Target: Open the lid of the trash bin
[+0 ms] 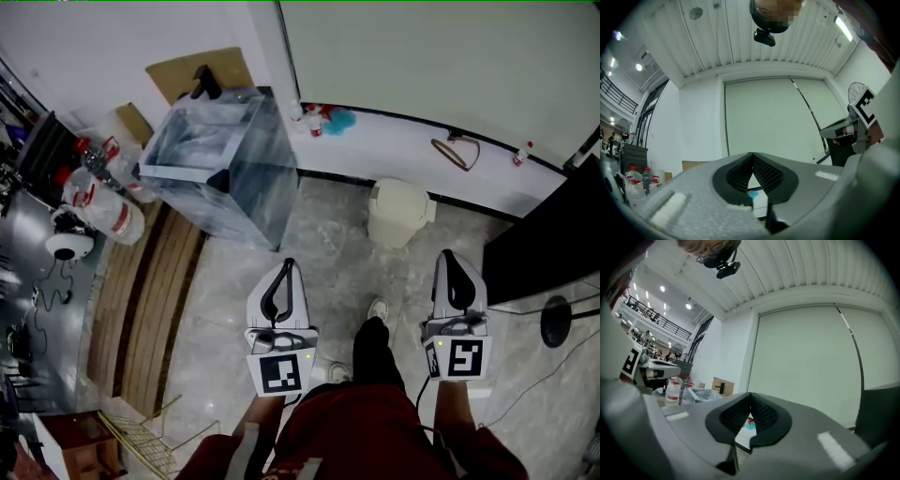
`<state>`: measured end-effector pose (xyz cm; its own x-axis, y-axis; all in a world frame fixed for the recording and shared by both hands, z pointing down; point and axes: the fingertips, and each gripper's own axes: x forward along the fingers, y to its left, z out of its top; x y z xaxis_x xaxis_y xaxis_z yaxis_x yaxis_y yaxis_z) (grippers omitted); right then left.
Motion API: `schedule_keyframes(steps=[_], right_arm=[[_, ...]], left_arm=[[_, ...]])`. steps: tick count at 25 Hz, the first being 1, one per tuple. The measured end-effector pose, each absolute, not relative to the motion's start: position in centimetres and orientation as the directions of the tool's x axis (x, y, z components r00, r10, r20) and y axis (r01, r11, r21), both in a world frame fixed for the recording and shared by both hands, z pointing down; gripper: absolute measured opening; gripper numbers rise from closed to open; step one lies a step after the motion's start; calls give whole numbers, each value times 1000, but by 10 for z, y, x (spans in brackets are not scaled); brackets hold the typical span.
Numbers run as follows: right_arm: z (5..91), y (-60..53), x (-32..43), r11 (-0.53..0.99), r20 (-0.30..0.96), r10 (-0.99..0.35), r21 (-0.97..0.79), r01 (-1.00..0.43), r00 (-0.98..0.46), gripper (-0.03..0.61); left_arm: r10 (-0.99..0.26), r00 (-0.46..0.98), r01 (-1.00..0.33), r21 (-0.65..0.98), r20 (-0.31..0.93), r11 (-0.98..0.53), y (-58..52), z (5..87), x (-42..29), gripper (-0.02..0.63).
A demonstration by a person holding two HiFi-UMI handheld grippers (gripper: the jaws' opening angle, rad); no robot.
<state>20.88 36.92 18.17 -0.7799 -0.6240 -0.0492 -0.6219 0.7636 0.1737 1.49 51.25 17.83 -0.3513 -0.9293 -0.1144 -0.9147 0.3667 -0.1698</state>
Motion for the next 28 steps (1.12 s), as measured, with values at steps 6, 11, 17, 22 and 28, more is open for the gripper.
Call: schedule_keyframes(steps=[6, 11, 17, 22, 28], right_arm=[[182, 317, 188, 769, -48, -621, 159, -619, -783, 0], [177, 264, 180, 768, -55, -623, 144, -624, -780, 0], [171, 194, 183, 752, -64, -646, 122, -648, -761, 0], [170, 135, 199, 726, -58, -676, 115, -678, -735, 0], [174, 75, 215, 697, -63, -706, 118, -707, -706, 0]], left_arm=[[-925, -364, -910, -168, -108, 378, 467, 176, -8, 5], [-931, -351, -913, -185, -104, 365, 411, 166, -15, 5], [-950, -295, -931, -191, -102, 310, 328, 154, -10, 5], [-961, -257, -944, -186, -101, 272, 259, 150, -1, 5], [-971, -219, -952, -195, -98, 235, 191, 149, 12, 5]])
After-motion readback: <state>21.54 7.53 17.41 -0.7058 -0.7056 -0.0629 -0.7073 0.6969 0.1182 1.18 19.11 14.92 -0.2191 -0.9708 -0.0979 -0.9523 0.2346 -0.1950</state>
